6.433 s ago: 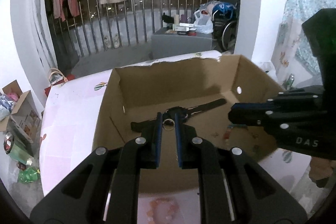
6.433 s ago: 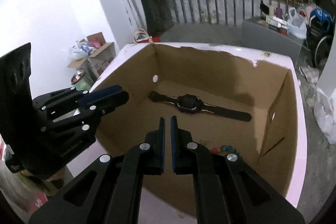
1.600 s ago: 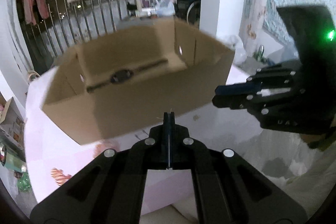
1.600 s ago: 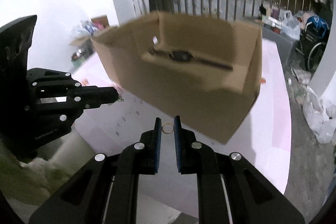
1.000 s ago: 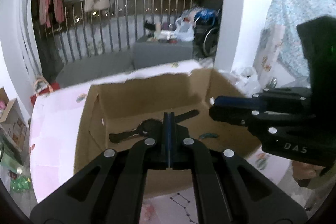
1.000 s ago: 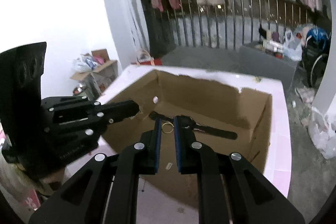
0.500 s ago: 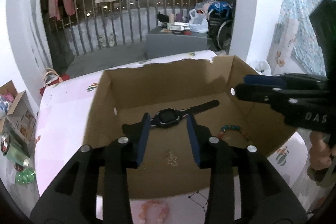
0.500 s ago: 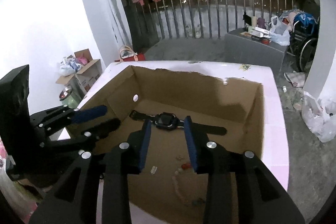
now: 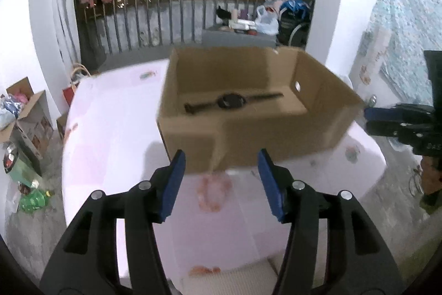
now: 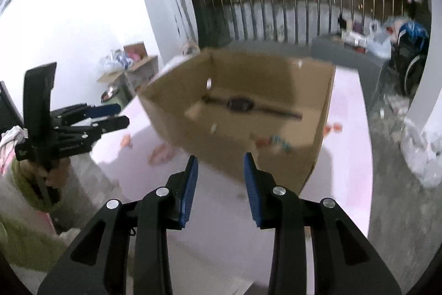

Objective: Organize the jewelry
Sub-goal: 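Withdraw both open grippers from the box toward the table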

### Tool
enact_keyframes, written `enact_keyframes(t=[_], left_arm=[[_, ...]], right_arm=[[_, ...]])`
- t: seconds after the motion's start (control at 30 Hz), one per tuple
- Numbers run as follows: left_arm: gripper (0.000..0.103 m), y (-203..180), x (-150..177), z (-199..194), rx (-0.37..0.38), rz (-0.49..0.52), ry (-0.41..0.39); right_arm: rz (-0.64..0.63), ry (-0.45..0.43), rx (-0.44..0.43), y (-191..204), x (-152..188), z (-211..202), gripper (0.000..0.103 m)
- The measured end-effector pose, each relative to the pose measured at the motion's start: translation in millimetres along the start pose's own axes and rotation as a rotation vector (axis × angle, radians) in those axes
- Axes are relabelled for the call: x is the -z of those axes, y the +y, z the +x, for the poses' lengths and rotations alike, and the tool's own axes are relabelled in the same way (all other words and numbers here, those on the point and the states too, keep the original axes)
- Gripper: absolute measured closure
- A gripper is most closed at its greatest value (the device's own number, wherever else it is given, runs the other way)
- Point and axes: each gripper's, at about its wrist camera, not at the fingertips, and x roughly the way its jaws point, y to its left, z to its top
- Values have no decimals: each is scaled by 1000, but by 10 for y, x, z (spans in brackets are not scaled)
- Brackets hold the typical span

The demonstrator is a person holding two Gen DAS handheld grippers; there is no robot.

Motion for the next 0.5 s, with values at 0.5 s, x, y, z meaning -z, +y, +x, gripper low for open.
enact_keyframes(t=[0.5], left_arm=[[57,-139,288,944,-103,96,170]], right_arm=[[95,121,50,-172,301,695,70]])
